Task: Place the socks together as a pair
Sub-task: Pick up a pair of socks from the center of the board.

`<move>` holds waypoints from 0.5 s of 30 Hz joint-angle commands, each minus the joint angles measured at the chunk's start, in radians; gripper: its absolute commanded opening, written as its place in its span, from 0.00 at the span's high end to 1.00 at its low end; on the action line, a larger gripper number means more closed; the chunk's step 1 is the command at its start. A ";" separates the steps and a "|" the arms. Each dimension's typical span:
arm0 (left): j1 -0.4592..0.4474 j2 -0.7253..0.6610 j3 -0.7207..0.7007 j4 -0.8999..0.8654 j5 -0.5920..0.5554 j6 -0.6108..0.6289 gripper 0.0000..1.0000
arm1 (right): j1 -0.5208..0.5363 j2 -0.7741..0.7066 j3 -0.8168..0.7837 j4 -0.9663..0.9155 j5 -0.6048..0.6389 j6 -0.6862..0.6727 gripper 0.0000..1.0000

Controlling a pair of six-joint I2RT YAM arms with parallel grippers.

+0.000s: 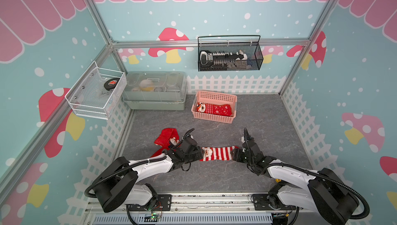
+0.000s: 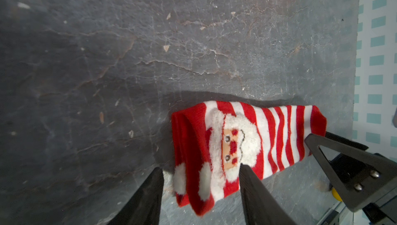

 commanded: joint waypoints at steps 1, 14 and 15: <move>-0.007 0.030 -0.010 0.014 -0.005 -0.026 0.46 | -0.004 0.016 -0.034 0.021 -0.013 0.053 0.34; -0.024 0.107 -0.031 0.078 -0.013 -0.063 0.77 | -0.004 0.072 -0.063 0.131 -0.062 0.123 0.67; -0.024 0.108 -0.031 0.081 -0.015 -0.062 0.81 | -0.004 0.071 -0.057 0.131 -0.067 0.124 0.71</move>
